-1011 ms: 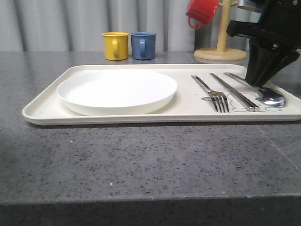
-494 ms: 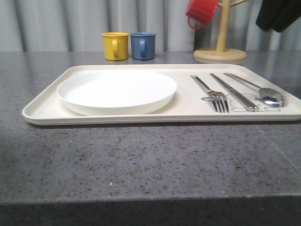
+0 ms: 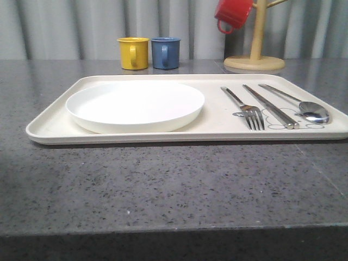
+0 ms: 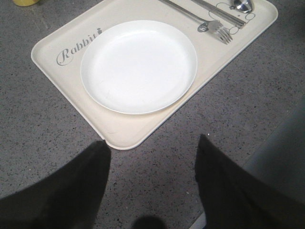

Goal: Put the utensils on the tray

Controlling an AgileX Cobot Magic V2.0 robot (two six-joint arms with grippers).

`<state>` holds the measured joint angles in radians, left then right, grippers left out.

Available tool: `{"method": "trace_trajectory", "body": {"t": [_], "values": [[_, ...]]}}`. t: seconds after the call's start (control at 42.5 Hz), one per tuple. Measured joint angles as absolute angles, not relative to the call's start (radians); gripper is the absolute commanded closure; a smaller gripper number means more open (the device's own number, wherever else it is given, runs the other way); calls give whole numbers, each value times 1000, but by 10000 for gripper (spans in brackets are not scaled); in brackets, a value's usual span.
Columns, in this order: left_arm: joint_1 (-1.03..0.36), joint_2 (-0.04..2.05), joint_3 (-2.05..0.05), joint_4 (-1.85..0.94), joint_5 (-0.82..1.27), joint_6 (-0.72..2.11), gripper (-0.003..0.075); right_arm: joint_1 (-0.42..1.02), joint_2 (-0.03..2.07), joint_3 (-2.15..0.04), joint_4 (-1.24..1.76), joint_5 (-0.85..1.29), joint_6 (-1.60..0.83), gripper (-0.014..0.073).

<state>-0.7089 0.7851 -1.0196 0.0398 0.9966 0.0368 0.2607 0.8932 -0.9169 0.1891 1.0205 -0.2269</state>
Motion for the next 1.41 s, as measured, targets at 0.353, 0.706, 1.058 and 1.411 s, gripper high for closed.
{"method": "trace_trajectory", "body": {"t": [0.353, 0.706, 1.058, 1.411], "values": [[-709, 785, -1020, 40, 997, 37, 332, 261, 584, -807, 160, 1013, -211, 302], [-709, 785, -1018, 40, 991, 37, 413, 261, 549, -805, 160, 1008, -206, 596], [-709, 785, -1018, 44, 986, 79, 741, 261, 549, -803, 160, 986, -206, 661], [-709, 785, -1018, 44, 983, 85, 741, 261, 549, -803, 166, 984, -206, 661]]}}
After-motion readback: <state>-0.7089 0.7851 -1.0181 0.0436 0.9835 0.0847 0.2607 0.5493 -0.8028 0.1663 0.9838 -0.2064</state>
